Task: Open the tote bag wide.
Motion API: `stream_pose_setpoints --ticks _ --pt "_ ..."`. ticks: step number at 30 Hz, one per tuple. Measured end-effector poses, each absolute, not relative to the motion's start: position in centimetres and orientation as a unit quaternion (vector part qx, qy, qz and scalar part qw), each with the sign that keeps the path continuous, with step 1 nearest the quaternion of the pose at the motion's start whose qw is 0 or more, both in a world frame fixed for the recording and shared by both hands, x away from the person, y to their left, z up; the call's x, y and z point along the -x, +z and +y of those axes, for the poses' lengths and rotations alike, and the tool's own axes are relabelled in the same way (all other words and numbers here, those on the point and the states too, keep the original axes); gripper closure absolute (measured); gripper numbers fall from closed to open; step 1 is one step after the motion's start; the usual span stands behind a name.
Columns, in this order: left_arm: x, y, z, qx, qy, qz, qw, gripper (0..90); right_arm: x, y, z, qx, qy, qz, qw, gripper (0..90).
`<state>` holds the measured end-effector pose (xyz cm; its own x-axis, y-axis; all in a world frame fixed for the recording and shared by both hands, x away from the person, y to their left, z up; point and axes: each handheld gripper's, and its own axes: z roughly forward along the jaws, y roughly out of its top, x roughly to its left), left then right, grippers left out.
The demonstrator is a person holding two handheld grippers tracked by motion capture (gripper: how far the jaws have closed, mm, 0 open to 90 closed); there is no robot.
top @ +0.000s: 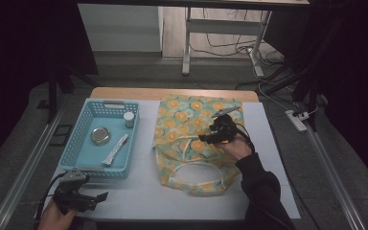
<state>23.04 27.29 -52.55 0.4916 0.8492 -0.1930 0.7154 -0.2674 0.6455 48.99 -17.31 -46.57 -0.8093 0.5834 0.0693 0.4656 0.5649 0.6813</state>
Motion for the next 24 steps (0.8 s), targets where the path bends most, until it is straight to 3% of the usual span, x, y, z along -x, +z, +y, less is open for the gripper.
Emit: stream_pose_setpoints --ticks 13,24 --pt "-23.1 -52.5 27.3 -0.791 0.096 0.495 0.347 1.1 -45.9 -47.4 -16.0 -0.267 0.345 0.898 0.053 0.0" --pt "-23.1 -52.5 27.2 -0.792 0.097 0.493 0.347 1.1 -45.4 -50.2 -15.3 -0.251 0.288 0.920 0.095 0.5"
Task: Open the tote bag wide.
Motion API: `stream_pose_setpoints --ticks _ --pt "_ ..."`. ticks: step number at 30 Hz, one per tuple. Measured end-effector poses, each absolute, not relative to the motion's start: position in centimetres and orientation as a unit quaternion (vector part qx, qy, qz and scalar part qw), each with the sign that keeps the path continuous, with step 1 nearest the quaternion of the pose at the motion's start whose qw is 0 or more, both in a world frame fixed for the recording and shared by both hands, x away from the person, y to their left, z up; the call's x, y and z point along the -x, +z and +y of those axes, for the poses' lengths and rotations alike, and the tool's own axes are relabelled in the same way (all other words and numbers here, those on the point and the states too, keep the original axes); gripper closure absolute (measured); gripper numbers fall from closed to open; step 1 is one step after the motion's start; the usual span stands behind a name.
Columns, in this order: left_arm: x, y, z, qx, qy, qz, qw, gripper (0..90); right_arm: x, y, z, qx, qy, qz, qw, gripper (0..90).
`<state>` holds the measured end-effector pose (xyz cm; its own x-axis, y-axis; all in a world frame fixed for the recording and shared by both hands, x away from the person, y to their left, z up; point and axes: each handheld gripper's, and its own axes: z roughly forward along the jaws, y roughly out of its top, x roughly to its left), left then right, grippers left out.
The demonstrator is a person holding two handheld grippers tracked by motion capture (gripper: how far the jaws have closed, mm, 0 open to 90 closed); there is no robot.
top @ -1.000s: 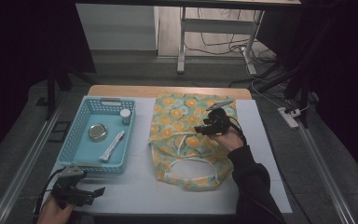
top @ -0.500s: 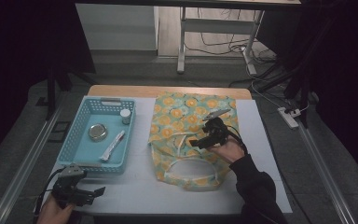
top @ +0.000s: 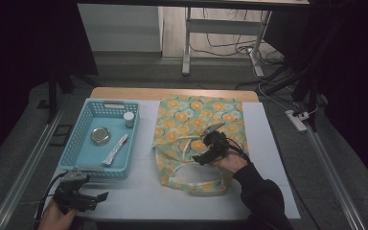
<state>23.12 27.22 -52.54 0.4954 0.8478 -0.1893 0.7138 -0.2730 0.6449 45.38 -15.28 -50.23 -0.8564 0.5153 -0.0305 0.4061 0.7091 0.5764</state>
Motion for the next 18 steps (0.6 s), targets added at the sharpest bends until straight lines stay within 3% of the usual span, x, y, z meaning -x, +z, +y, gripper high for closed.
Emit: stream_pose_setpoints --ticks 13,18 --pt "-23.1 -52.5 27.2 -0.793 0.097 0.492 0.347 1.1 -45.6 -51.9 -16.6 -0.235 0.267 0.931 0.084 15.0" --pt "-23.2 -52.5 27.2 -0.793 0.097 0.492 0.346 1.2 -45.3 -51.7 -16.8 -0.222 0.277 0.931 0.086 31.5"
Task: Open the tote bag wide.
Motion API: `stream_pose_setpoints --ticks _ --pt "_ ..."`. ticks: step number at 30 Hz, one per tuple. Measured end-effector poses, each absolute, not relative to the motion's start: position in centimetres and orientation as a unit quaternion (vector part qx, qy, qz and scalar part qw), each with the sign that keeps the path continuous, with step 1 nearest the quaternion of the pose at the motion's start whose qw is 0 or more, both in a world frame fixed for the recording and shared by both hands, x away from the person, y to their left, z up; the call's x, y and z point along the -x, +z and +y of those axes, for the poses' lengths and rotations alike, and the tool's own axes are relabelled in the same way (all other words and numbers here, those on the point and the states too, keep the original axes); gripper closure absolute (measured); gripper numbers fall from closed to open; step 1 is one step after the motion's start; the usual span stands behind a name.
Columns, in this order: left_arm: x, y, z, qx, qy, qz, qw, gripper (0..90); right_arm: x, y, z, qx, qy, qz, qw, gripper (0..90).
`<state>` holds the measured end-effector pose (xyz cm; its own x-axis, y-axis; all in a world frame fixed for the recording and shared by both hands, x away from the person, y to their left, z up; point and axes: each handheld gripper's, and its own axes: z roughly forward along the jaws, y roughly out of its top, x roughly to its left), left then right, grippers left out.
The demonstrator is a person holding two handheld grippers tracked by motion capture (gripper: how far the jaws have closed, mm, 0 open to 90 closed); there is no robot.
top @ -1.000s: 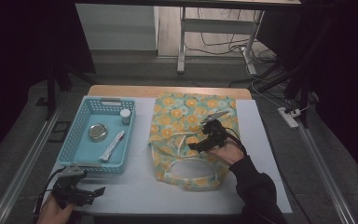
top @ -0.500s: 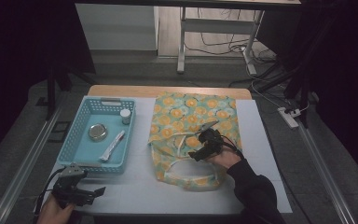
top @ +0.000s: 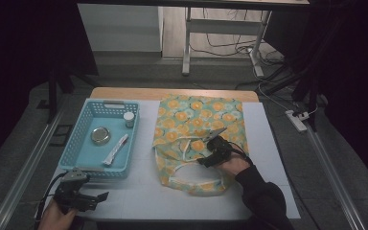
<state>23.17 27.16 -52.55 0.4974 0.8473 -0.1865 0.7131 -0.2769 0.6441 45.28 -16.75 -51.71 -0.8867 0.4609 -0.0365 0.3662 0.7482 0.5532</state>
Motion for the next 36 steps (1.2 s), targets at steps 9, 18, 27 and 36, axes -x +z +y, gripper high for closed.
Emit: stream_pose_setpoints --ticks 9,18,27,36 --pt "-23.2 -52.6 27.1 -0.795 0.096 0.491 0.343 1.3 -45.0 -51.4 -16.9 -0.202 0.288 0.933 0.077 85.6" --pt "-23.3 -52.6 27.1 -0.795 0.096 0.492 0.342 1.5 -45.1 -50.7 -16.7 -0.213 0.297 0.928 0.072 90.0" --pt "-23.3 -52.6 27.1 -0.795 0.096 0.492 0.341 1.6 -45.2 -49.0 -17.3 -0.225 0.338 0.911 0.069 90.0" --pt "-23.3 -52.6 27.1 -0.794 0.095 0.494 0.342 1.6 -45.1 -47.4 -17.0 -0.232 0.359 0.902 0.065 90.0"
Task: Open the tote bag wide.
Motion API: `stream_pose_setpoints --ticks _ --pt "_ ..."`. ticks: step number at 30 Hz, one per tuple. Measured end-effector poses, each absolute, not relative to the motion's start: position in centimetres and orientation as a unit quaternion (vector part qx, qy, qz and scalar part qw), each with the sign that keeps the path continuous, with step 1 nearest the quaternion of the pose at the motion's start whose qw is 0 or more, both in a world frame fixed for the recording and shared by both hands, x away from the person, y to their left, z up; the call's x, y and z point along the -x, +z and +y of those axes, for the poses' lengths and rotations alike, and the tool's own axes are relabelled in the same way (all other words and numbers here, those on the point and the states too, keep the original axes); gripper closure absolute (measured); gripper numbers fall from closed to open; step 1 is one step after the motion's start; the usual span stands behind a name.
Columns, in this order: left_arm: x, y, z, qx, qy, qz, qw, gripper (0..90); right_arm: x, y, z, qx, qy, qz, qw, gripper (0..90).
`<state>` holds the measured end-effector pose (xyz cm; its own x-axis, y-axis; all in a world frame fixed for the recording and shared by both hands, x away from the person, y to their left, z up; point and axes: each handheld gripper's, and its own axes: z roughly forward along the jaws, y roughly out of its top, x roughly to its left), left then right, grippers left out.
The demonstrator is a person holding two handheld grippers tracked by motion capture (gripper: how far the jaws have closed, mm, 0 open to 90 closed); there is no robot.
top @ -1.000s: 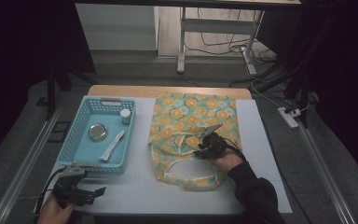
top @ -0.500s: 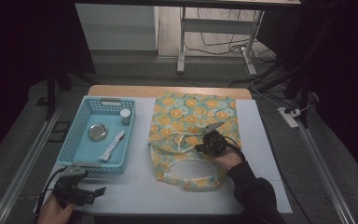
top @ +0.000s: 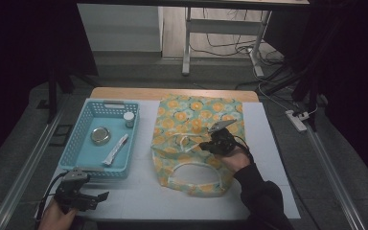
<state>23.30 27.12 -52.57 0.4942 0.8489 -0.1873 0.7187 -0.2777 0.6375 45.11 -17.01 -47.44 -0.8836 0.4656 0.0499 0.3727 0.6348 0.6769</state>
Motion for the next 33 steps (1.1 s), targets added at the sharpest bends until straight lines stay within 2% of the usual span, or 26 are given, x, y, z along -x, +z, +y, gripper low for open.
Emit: stream_pose_setpoints --ticks 18,33 --pt "-23.3 -52.6 27.3 -0.790 0.093 0.498 0.346 1.5 -45.5 -44.1 -15.9 -0.234 0.375 0.895 0.054 90.0" --pt "-23.3 -52.6 27.3 -0.788 0.093 0.500 0.347 1.5 -45.4 -41.4 -14.4 -0.226 0.390 0.890 0.067 90.0"
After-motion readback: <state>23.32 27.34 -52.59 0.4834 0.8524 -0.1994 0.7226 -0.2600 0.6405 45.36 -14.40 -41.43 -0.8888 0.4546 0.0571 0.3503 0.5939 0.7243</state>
